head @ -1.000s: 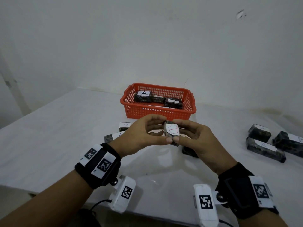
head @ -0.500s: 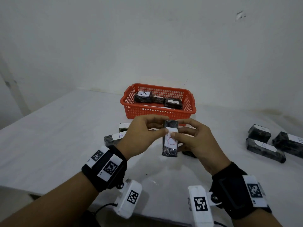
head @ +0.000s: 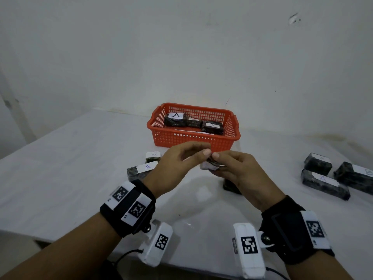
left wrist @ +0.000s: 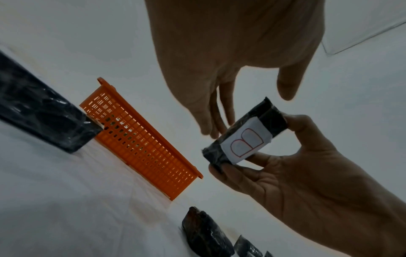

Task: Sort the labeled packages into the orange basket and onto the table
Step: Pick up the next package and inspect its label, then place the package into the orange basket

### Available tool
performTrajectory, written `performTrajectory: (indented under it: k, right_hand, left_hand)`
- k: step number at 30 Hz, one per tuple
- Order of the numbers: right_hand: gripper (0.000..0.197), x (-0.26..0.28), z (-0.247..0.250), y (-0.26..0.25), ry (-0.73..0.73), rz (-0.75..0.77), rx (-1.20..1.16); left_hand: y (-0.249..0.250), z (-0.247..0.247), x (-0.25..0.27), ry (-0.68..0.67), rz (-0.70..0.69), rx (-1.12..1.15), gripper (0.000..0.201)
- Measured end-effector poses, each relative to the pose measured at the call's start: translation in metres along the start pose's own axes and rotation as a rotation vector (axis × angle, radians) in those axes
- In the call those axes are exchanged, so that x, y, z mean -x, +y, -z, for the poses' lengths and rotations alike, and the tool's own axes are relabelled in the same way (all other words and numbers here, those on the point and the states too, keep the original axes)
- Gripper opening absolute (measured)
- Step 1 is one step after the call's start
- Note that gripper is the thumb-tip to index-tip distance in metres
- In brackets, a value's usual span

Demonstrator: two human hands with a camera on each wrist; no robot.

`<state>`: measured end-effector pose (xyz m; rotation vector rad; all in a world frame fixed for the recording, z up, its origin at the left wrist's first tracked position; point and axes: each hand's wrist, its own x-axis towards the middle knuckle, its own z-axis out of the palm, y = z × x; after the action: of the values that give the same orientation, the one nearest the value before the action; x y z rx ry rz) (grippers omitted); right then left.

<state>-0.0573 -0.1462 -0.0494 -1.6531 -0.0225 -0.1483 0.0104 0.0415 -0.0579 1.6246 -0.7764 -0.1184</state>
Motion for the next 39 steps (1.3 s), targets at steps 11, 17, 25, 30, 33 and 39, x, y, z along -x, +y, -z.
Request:
performTrajectory:
  k: [11,17,25,30,33,39]
  right_hand:
    - [0.036,0.002,0.002,-0.002,-0.045,-0.012,0.020]
    - [0.041,0.002,0.005,-0.002,-0.008,0.004,-0.008]
    - [0.043,0.002,0.004,-0.003,-0.053,-0.035,-0.026]
    - [0.042,0.000,0.007,-0.005,-0.030,-0.031,0.015]
    - [0.039,-0.002,0.008,-0.004,-0.027,-0.023,0.077]
    - [0.025,-0.012,0.010,0.003,0.090,-0.024,0.124]
  left_hand:
    - [0.004,0.004,-0.001,-0.107,0.142,0.075,0.025]
    - [0.010,0.002,-0.001,-0.165,0.181,0.092,0.035]
    - [0.009,0.006,-0.005,-0.128,0.236,0.158,0.037]
    - [0.009,0.003,-0.005,-0.156,0.246,0.199,0.027]
    - [0.012,0.002,-0.009,-0.062,0.300,0.306,0.023]
    - [0.018,0.004,-0.014,0.019,0.412,0.549,0.029]
